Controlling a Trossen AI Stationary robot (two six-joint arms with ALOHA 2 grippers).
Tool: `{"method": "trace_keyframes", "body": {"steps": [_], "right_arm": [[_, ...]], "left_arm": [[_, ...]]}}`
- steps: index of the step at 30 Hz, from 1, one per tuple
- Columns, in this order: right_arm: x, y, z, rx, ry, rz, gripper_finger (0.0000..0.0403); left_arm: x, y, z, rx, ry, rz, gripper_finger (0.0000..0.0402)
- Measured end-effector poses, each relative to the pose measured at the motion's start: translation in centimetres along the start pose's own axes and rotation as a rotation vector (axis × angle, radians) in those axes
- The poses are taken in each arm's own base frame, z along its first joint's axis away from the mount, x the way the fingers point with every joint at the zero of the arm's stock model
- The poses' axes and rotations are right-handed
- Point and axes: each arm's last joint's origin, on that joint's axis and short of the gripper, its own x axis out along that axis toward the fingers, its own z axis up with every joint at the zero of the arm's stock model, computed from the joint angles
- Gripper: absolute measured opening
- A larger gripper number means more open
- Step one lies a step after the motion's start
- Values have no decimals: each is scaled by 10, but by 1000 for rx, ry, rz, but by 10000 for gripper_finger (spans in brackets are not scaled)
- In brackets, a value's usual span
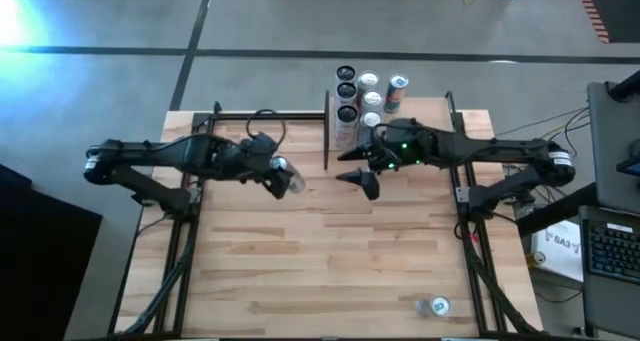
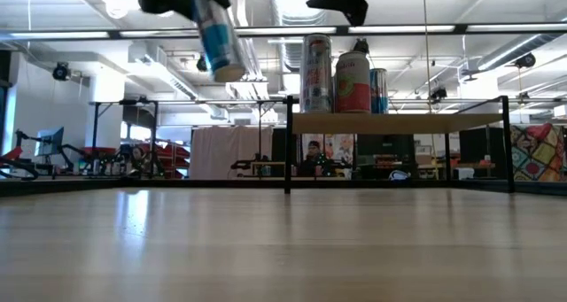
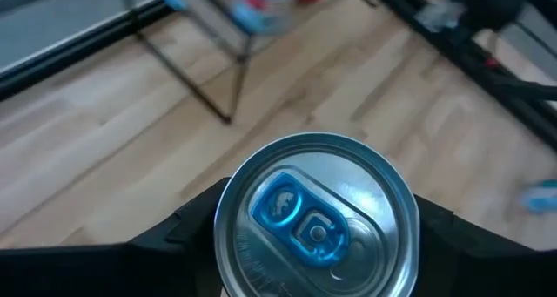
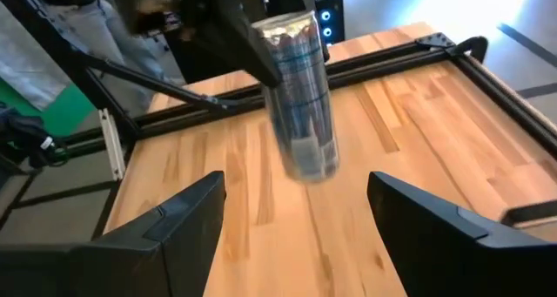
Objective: Place canned beverage on shelf
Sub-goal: Put the top blue soda can aligned with the other blue soda can on the shelf
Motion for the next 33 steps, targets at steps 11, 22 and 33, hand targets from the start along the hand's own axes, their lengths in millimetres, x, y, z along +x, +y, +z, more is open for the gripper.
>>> {"method": "trace_keyframes", "body": {"steps": [11, 22, 33], "right_arm": [[13, 5, 2, 16, -50, 38, 272], [21, 15, -4, -27, -47, -27, 272], [20, 14, -6, -4, -39, -117, 261]], "left_arm": [[11, -47, 44, 59, -5, -111, 223], [37, -72, 71, 67, 45, -206, 224], [35, -78, 90, 65, 31, -209, 224]]}}
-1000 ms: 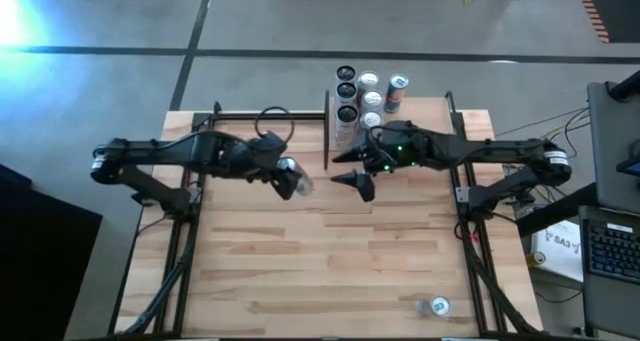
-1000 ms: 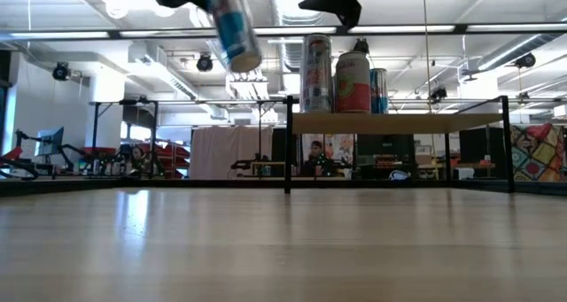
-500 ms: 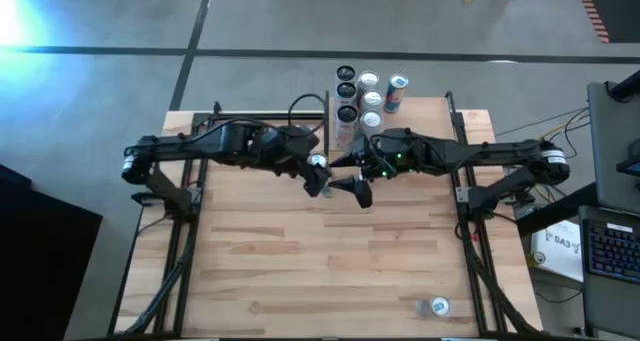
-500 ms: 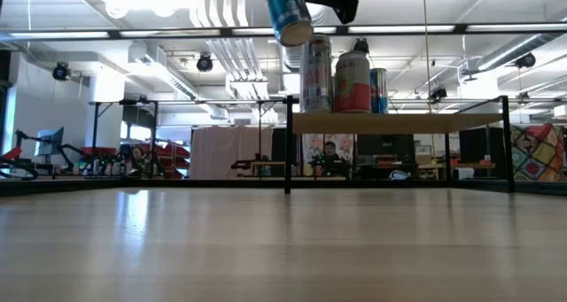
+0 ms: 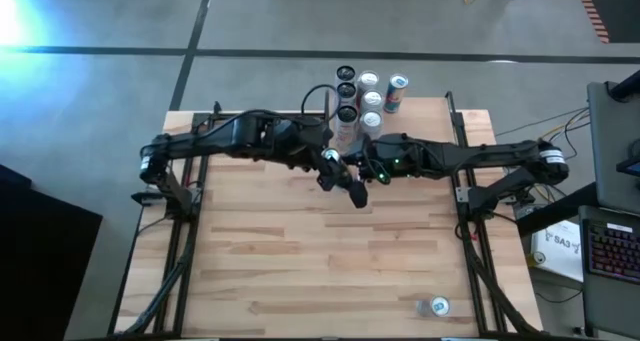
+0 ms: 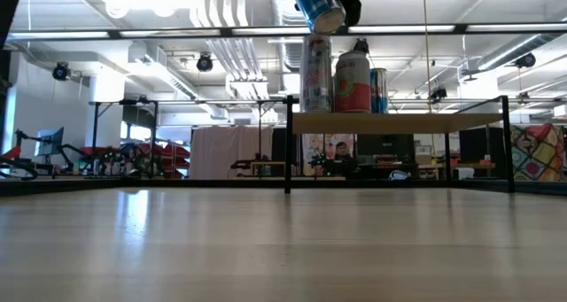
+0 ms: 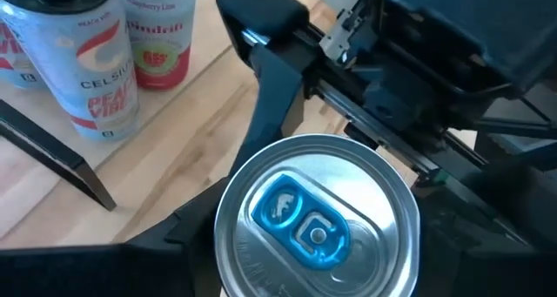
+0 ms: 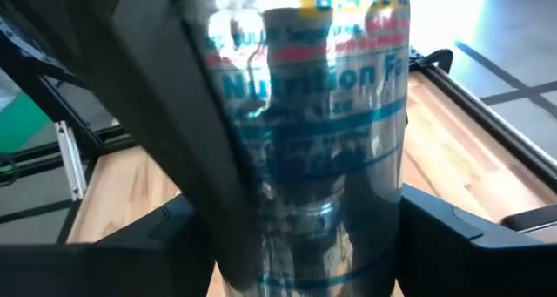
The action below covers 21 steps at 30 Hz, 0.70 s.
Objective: Place canned beverage on shelf
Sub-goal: Put the top blue soda can aligned with the other blue soda can on the shelf
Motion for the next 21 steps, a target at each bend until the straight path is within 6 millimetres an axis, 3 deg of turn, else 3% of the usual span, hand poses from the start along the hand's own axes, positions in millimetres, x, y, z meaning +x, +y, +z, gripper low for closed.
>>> {"method": "trace_keyframes", "body": {"steps": [5, 11, 17, 21], "right_arm": [[-10, 0, 5, -29, -17, 0, 223], [-24, 2, 9, -50, -53, 45, 220], [-52, -9, -3, -41, -76, 28, 232], [-78, -15, -17, -68, -146, 31, 227]], "left_arm": [[-3, -2, 5, 7, -9, -8, 224], [-14, -1, 14, 60, -41, -25, 224], [-54, 4, 28, 137, -135, -2, 224], [-62, 2, 32, 189, -153, -5, 224]]}}
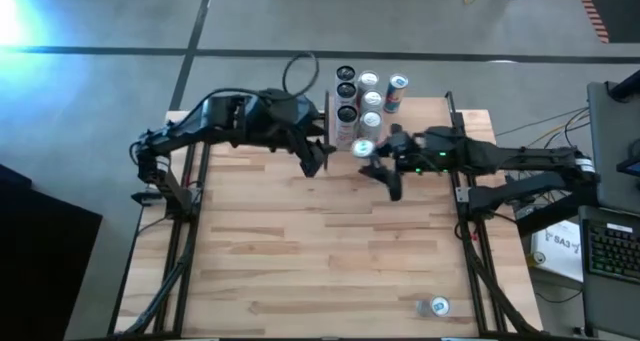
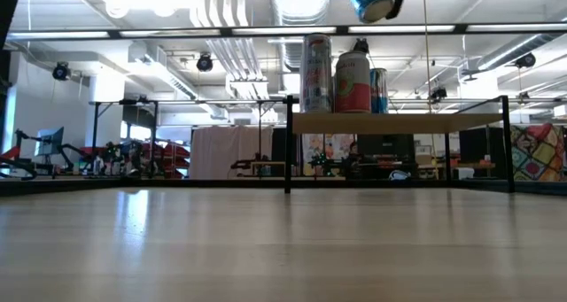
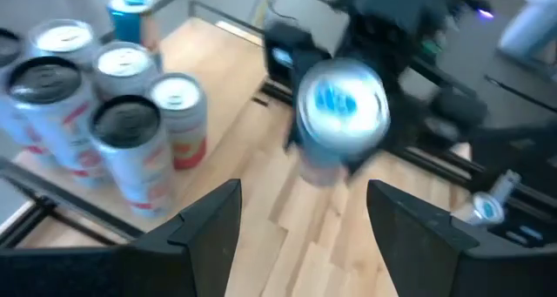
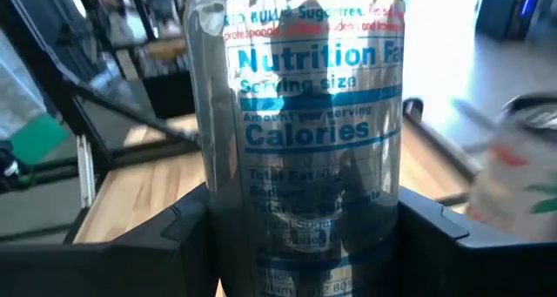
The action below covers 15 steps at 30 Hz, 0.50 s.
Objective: Place canned beverage on shelf
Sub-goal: Put the top blue soda can aligned with the other blue soda can on the shelf
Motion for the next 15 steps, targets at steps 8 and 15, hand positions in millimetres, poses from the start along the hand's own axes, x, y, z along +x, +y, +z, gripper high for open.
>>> {"method": "trace_keyframes", "body": {"steps": [8, 15], "right_arm": [[-45, -8, -31, -32, -184, 31, 233], [-53, -24, -60, -7, -178, -58, 230]], "left_arm": [[-11, 2, 14, 53, -87, -28, 224], [28, 10, 22, 59, -84, -123, 224]]}}
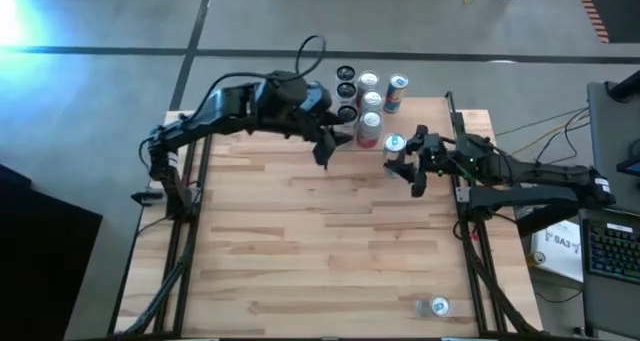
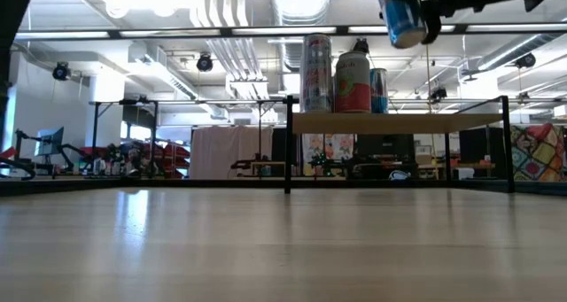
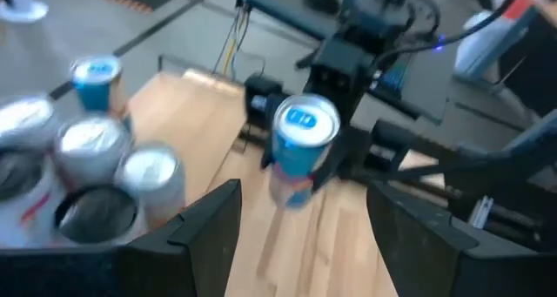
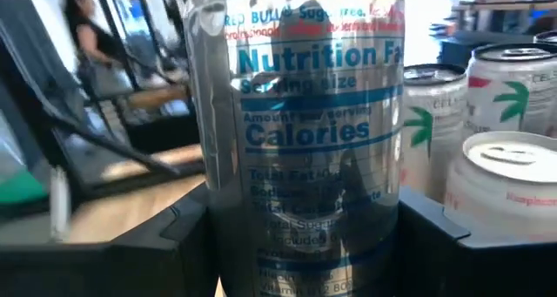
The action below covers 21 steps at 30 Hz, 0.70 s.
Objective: Place canned beverage on shelf
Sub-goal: Put the top blue soda can aligned with the other blue soda can on the shelf
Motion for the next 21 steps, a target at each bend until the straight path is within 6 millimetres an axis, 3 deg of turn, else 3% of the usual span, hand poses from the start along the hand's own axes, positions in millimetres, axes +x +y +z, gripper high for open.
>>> {"method": "trace_keyframes", "body": {"steps": [5, 9, 21], "right_arm": [[-1, 2, 7, 43, -86, 152, 231], [-3, 5, 19, 37, -149, 199, 231], [-4, 6, 31, 45, -220, 224, 232]], "left_arm": [[34, 4, 3, 53, -33, -121, 224], [49, 4, 4, 111, -58, -214, 236], [99, 5, 0, 206, -149, -307, 336]]}}
